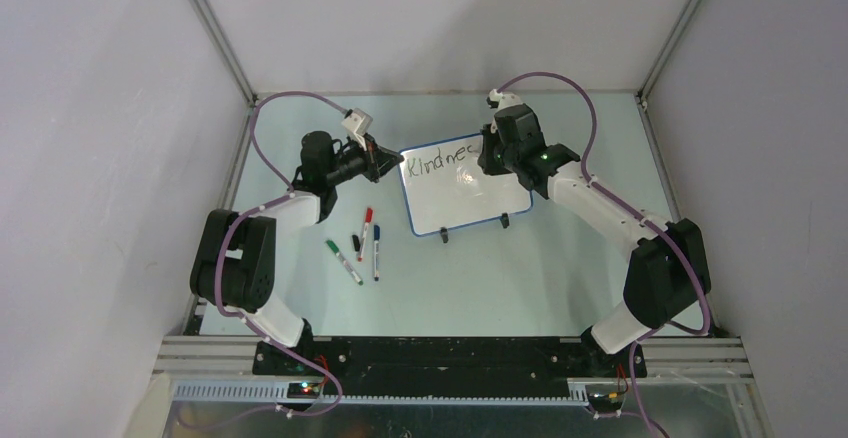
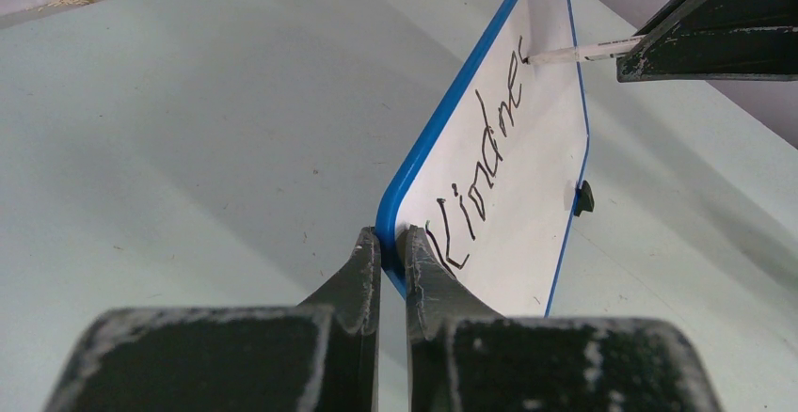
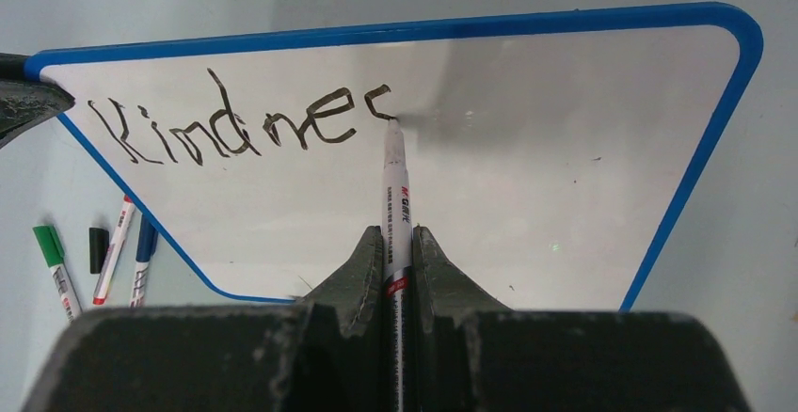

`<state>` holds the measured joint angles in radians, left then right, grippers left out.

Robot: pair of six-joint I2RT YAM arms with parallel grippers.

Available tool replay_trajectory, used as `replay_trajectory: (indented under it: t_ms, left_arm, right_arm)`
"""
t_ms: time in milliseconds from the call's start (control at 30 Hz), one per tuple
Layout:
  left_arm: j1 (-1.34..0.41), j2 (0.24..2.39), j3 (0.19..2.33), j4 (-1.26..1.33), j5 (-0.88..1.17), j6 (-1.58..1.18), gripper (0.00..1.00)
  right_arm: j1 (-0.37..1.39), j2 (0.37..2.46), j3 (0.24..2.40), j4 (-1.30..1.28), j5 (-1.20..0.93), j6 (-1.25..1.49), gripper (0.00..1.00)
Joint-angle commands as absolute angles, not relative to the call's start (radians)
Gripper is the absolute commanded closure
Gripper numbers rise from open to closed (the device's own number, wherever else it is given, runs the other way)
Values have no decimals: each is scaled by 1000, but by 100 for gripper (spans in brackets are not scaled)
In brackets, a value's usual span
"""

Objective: Write a sentence on the whiteboard

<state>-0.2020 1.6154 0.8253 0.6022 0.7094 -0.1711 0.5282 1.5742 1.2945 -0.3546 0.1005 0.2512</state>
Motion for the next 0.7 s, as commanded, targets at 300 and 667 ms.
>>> replay_trajectory:
  t_ms: [300, 667]
  left_arm:
    - [-212, 1602, 798, 543, 673, -89, 100]
    - [-212, 1602, 796, 542, 672, -87, 100]
  right_arm:
    - [528, 1559, 1280, -355, 90, 234, 100]
    - [549, 1568, 1280, -337, 71, 219, 100]
